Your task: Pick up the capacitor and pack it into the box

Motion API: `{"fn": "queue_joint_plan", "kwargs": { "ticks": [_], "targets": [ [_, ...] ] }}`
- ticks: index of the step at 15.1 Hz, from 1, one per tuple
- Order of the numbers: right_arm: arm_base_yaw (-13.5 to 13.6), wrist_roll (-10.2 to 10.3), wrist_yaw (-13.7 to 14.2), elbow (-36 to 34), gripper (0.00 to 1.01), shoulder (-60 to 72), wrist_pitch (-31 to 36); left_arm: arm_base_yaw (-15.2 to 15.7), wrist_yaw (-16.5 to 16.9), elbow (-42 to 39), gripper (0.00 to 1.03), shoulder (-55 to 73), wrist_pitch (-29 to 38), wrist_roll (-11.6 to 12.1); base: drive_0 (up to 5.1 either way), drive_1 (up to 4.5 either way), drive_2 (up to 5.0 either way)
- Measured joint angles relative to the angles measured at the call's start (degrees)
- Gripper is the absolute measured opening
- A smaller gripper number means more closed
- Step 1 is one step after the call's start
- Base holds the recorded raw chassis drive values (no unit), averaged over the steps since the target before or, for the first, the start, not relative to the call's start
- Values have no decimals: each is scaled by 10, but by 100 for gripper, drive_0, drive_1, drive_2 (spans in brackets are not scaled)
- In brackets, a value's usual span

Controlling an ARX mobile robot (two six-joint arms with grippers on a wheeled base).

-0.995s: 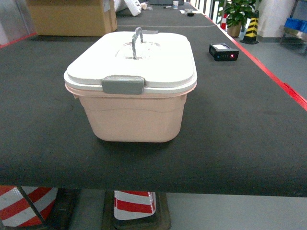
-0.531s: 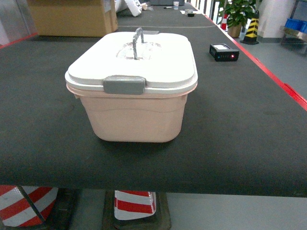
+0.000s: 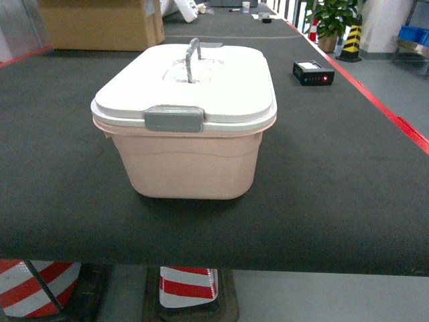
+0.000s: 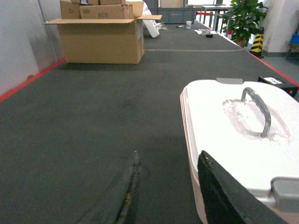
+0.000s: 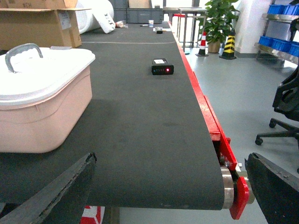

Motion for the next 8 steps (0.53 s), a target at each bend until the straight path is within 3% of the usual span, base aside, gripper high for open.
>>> {"fn": "queue_joint_plan", "kwargs": {
  "ticks": [3,6,8],
  "targets": [
    [0,0,0,0,98,0,0,26,30,-92,2,-70,19,-9,0,0,0],
    [0,0,0,0,98,0,0,47,51,-157,2,-137,14,-8,0,0,0],
    [0,0,0,0,98,0,0,93,94,-188,2,-184,-3,-9,0,0,0]
  ]
}}
